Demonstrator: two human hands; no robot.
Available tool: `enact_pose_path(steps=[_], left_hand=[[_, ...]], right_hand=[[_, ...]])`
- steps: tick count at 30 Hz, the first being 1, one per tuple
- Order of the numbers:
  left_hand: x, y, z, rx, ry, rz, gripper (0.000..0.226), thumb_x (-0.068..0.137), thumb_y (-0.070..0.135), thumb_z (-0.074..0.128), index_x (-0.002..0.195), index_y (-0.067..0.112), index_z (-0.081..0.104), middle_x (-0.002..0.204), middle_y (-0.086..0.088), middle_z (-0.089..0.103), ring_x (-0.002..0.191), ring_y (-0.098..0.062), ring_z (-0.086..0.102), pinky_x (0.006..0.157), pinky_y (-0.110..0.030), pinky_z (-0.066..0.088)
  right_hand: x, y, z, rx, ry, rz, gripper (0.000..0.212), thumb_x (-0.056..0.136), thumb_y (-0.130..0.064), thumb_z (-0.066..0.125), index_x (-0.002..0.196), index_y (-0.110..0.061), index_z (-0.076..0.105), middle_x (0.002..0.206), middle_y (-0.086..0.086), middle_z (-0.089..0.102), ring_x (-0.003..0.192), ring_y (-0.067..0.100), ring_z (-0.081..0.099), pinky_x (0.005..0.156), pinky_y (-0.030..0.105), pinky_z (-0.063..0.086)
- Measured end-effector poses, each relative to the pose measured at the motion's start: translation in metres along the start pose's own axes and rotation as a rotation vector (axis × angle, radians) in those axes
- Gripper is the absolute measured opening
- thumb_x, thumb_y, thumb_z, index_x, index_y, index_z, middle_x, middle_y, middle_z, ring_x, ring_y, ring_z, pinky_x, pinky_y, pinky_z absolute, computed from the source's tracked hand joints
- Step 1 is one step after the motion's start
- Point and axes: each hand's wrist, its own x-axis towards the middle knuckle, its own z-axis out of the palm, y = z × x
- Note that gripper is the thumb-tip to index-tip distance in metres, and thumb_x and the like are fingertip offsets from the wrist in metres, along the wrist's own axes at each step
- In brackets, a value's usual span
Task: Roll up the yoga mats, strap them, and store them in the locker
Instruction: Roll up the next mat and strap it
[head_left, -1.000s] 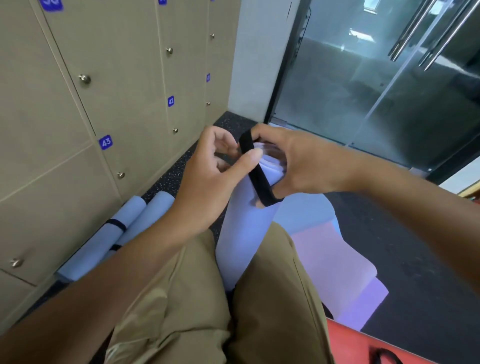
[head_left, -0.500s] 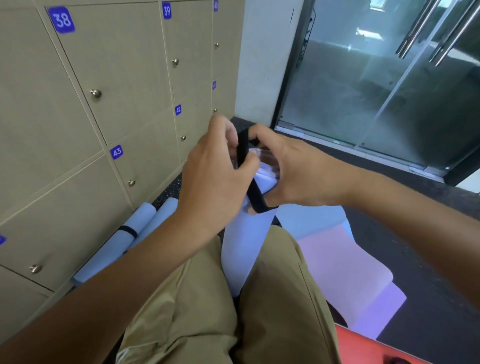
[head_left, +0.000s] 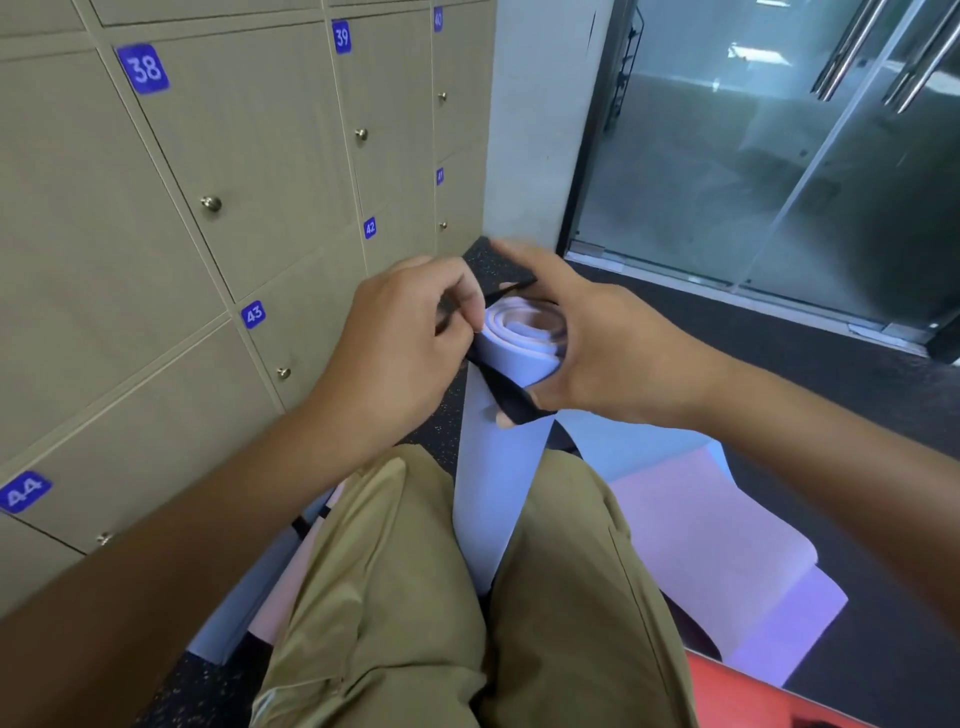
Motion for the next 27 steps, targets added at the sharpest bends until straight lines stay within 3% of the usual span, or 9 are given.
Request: enact_pose_path(steps=[6, 10, 12, 14, 16, 19, 22, 25, 27], left_hand=[[-0.003, -0.014, -0.008, 0.263, 0.028, 0.069, 0.024, 0.083, -0.006, 0.059, 0.088, 0.013, 0.074, 0.083, 0.0, 0.06, 0.065, -0.02, 0.05, 0.067, -0.042, 0.05], [0.0, -0.017, -0.009, 0.313, -0.002, 0.021, 0.027, 0.083, -0.003, 0.064, 0.094, 0.017, 0.078, 0.081, 0.006, 0.053, 0.068, -0.018, 0.047, 0.071, -0.037, 0.047], [0.001, -0.017, -0.007, 0.298, -0.022, -0.003, 0.028, 0.083, -0.003, 0.065, 0.096, 0.018, 0.079, 0.082, 0.005, 0.056, 0.066, -0.016, 0.046, 0.073, -0.036, 0.047], [0.002, -0.017, -0.004, 0.254, -0.043, -0.019, 0.029, 0.083, -0.003, 0.065, 0.098, 0.018, 0.079, 0.086, 0.001, 0.064, 0.062, -0.009, 0.047, 0.074, -0.03, 0.044], [0.002, -0.016, -0.001, 0.211, -0.06, -0.026, 0.029, 0.084, -0.003, 0.066, 0.099, 0.018, 0.079, 0.088, -0.001, 0.068, 0.063, 0.004, 0.047, 0.068, -0.016, 0.036], [0.003, -0.014, 0.003, 0.2, -0.09, -0.04, 0.029, 0.085, -0.001, 0.067, 0.102, 0.018, 0.079, 0.091, -0.001, 0.071, 0.063, 0.003, 0.05, 0.067, -0.006, 0.035], [0.006, -0.008, 0.006, 0.198, -0.103, -0.057, 0.03, 0.085, -0.001, 0.067, 0.105, 0.017, 0.079, 0.09, -0.001, 0.07, 0.067, -0.011, 0.053, 0.066, -0.011, 0.033], [0.016, 0.001, 0.008, 0.19, -0.115, -0.075, 0.033, 0.085, -0.002, 0.063, 0.103, 0.019, 0.08, 0.067, 0.015, 0.058, 0.061, -0.005, 0.052, 0.062, -0.01, 0.034], [0.022, 0.004, 0.009, 0.157, -0.143, -0.115, 0.033, 0.086, -0.001, 0.061, 0.101, 0.021, 0.08, 0.058, 0.021, 0.055, 0.064, -0.007, 0.06, 0.061, -0.006, 0.038]], right_hand=[[-0.006, 0.005, 0.003, 0.032, 0.027, -0.041, 0.117, 0.063, -0.036, 0.09, 0.152, -0.033, 0.015, 0.12, 0.004, 0.068, 0.104, 0.025, 0.065, 0.086, 0.036, 0.052], [-0.009, 0.014, 0.004, 0.052, 0.009, -0.019, 0.137, 0.058, -0.035, 0.098, 0.156, -0.035, 0.002, 0.131, -0.005, 0.061, 0.108, 0.013, 0.063, 0.092, 0.021, 0.051], [-0.011, 0.019, 0.005, 0.082, 0.022, -0.008, 0.144, 0.057, -0.032, 0.1, 0.158, -0.035, -0.004, 0.13, -0.015, 0.06, 0.107, 0.0, 0.061, 0.09, 0.008, 0.045], [-0.014, 0.025, 0.004, 0.118, 0.047, 0.0, 0.148, 0.058, -0.029, 0.101, 0.158, -0.035, -0.007, 0.126, -0.023, 0.059, 0.106, -0.007, 0.061, 0.089, 0.005, 0.043], [-0.016, 0.032, 0.003, 0.154, 0.074, 0.015, 0.149, 0.059, -0.027, 0.101, 0.159, -0.036, -0.008, 0.125, -0.026, 0.06, 0.104, -0.005, 0.063, 0.088, 0.01, 0.047], [-0.02, 0.038, 0.004, 0.19, 0.091, 0.031, 0.153, 0.058, -0.03, 0.1, 0.159, -0.037, -0.014, 0.126, -0.024, 0.062, 0.102, -0.003, 0.064, 0.086, 0.011, 0.047], [-0.019, 0.044, 0.004, 0.245, 0.095, 0.04, 0.157, 0.056, -0.032, 0.101, 0.158, -0.04, -0.018, 0.13, -0.02, 0.06, 0.11, -0.002, 0.063, 0.092, 0.017, 0.049], [-0.012, 0.047, -0.001, 0.376, 0.101, 0.08, 0.16, 0.05, -0.032, 0.103, 0.152, -0.056, -0.019, 0.145, 0.002, 0.052, 0.127, 0.006, 0.059, 0.1, 0.04, 0.055], [-0.01, 0.048, -0.002, 0.438, 0.077, 0.093, 0.16, 0.052, -0.026, 0.103, 0.151, -0.059, -0.019, 0.145, 0.005, 0.051, 0.129, 0.005, 0.057, 0.101, 0.039, 0.055]])
